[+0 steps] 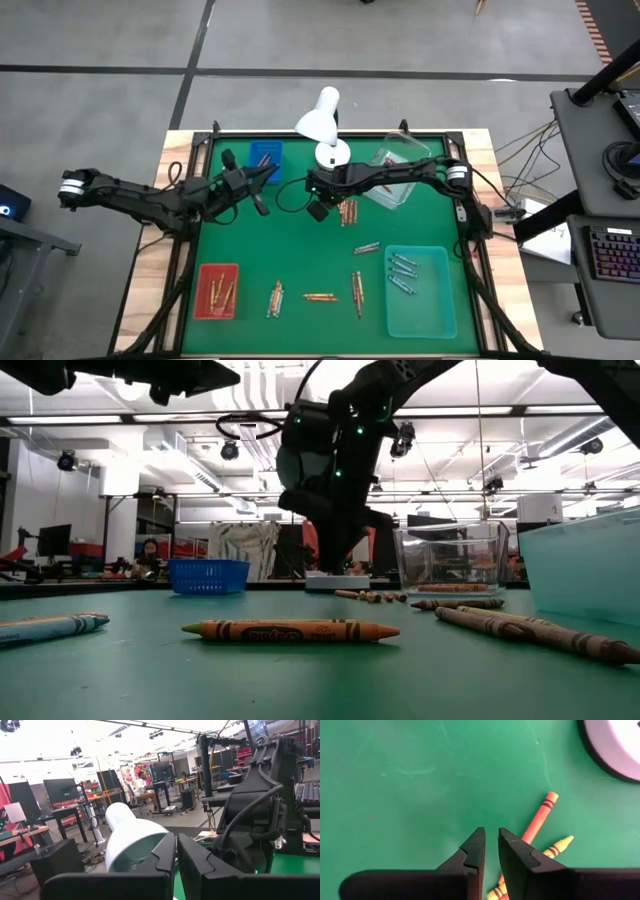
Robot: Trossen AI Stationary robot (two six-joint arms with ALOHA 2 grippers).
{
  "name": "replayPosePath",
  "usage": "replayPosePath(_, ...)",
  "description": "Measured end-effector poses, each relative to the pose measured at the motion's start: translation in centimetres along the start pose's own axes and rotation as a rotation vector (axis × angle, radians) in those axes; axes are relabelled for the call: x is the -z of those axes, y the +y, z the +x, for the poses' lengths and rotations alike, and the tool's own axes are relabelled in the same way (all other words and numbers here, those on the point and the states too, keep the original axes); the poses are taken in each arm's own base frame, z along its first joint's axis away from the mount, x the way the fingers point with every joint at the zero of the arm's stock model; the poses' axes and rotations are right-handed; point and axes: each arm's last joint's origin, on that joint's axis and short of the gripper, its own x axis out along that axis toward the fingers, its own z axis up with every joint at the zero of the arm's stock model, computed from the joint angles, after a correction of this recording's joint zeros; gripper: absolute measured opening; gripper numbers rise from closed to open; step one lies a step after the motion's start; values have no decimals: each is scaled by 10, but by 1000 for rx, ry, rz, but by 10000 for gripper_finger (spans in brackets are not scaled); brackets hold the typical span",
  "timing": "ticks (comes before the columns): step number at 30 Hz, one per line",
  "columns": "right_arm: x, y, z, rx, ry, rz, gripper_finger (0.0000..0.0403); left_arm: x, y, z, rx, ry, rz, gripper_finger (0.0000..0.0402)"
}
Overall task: Sort crayons
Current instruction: Put the orange crayon into the transparent bin
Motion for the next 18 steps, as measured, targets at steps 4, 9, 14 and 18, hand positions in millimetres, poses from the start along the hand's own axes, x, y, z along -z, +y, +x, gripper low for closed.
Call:
replayPosePath(4,0,-2,2,44,-10,-3,43,4,-1,-1,3,10,8,1)
replayPosePath(9,-2,-6,2,85,-31,-40,43,6,-1,-1,4,14,13,1)
replayPosePath(14,-3,-7,2,84,-34,-55,43,6,-1,-1,4,13,29,1)
replayPosePath(18,-2,-5,1,58,-17,-163,43,4,-1,-1,3,10,27,1)
